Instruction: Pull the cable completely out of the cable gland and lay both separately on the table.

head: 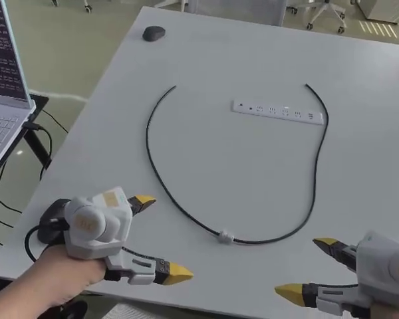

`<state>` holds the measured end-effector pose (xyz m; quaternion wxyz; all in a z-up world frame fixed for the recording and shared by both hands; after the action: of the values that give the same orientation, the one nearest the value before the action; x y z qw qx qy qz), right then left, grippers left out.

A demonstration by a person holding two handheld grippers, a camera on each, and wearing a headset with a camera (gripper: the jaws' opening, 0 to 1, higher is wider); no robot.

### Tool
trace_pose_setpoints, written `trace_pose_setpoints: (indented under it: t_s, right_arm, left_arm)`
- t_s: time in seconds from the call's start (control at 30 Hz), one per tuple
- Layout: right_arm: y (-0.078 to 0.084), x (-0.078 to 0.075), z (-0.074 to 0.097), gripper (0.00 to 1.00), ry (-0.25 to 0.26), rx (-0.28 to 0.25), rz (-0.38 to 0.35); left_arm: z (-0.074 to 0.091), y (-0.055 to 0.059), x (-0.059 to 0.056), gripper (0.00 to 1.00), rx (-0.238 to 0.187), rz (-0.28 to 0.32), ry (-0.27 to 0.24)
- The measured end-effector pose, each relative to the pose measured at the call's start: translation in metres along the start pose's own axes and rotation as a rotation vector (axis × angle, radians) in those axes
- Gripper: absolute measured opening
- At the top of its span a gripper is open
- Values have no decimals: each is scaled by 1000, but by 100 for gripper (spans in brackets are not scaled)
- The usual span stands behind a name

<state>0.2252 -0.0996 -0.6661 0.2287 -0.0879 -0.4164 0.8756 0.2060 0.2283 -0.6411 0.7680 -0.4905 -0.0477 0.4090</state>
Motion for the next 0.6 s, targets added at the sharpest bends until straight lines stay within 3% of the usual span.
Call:
trace_pose_setpoints:
  t_s: [0.27, 0.33, 0.6]
  right_arm:
    - [-4, -5, -2, 89, -19, 5, 22]
    - [-4, -6, -4, 88, -42, 24, 40]
    - [-15, -12, -17, 87, -56, 16, 85]
  left_arm:
    - [-4, 1, 2, 99, 10, -4, -7]
    - [-3, 2, 1, 99, 11, -7, -7]
    - [-5, 5, 4, 98, 27, -7, -15]
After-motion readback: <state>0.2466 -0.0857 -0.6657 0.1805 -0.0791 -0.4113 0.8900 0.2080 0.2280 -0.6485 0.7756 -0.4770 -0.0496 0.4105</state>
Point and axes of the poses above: the centre of the closed fingertips' face, and the gripper's own axes: z roughly backward along the fingers, x roughly to its left, y roughly out of its underside, the point moved 9 cm from there along z, roughly backward along the fingers, and after that the axes turned 12 degrees about z, right-handed, at the moved point
